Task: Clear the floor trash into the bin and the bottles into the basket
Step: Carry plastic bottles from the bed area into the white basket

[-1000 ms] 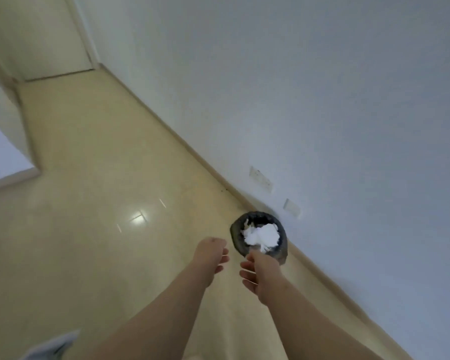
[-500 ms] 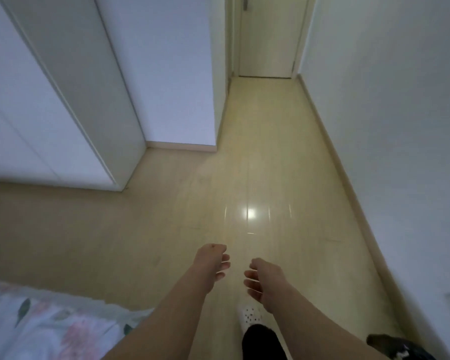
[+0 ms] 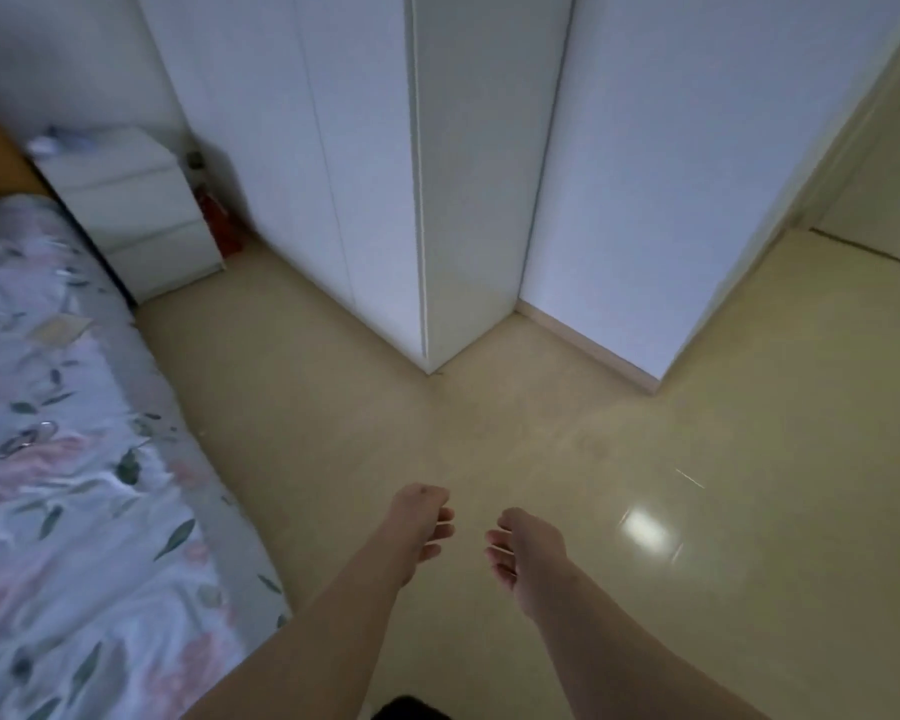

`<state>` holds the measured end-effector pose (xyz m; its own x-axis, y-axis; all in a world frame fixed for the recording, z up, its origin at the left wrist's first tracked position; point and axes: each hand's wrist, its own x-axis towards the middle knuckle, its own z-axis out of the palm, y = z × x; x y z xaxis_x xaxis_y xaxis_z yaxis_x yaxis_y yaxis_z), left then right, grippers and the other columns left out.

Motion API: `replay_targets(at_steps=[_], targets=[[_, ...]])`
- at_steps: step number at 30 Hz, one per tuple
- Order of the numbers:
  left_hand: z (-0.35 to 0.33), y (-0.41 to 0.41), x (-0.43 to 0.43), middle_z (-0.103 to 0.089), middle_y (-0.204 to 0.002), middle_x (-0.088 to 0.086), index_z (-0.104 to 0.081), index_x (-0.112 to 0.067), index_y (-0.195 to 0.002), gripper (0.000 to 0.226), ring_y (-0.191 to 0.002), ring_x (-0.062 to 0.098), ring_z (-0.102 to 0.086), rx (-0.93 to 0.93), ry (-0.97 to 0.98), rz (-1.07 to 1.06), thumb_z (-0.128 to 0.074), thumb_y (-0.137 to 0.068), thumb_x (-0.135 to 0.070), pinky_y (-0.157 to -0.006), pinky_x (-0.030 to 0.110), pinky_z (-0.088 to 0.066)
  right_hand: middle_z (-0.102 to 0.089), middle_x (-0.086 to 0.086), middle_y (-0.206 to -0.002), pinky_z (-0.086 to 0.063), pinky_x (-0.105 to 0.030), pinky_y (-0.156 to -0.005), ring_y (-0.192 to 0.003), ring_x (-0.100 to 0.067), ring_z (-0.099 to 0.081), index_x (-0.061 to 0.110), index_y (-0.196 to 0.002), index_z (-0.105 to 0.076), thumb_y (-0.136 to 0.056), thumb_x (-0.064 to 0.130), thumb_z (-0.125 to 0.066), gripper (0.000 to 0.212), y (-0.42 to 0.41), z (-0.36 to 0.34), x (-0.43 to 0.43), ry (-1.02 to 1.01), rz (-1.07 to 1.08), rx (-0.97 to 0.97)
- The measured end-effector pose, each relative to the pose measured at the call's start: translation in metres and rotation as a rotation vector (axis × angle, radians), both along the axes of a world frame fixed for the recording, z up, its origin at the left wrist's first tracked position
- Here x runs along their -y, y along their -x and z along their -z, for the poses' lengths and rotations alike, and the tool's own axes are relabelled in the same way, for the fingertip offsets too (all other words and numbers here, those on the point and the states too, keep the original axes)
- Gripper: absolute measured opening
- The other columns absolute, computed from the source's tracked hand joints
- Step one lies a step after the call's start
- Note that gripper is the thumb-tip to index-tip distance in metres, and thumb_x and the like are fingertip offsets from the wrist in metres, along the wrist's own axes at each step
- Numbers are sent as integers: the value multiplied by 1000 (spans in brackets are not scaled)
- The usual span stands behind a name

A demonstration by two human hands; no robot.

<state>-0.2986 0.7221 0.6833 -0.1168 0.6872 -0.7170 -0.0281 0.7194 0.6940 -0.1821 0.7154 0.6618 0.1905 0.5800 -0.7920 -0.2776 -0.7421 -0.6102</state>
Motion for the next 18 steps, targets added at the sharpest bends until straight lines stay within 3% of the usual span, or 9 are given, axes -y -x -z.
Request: replay_targets(at_steps=[3,12,18], targets=[[5,31,-36,-53,-75,0,-48,-19,-79,16,-62,11,-51,-2,27,-128,-46,-95,-19,-60,22,-35,-49,-8,-61,-24,-20,-51,-47,-16,-38,10,-72,-45,-89,6,-44,18,35,1,-46,23,-138,-44],[20,141,-200,-55,-75,1,-50,-18,-78,16,-63,12,-53,80,-4,-332,-47,-94,-18,-60,23,-37,-53,-8,-64,-29,-22,-52,-50,-19,-45,10,-71,-47,-90,7,-44,19,126,-1,-236,-35,-267,116],[10,243,-299,-56,-75,1,-51,-18,-80,15,-63,12,-54,43,-43,-410,-46,-95,-18,-59,23,-38,-53,-6,-67,-31,-23,-55,-54,-18,-46,11,-75,-48,-92,10,-43,17,233,-14,-339,-56,-398,75]])
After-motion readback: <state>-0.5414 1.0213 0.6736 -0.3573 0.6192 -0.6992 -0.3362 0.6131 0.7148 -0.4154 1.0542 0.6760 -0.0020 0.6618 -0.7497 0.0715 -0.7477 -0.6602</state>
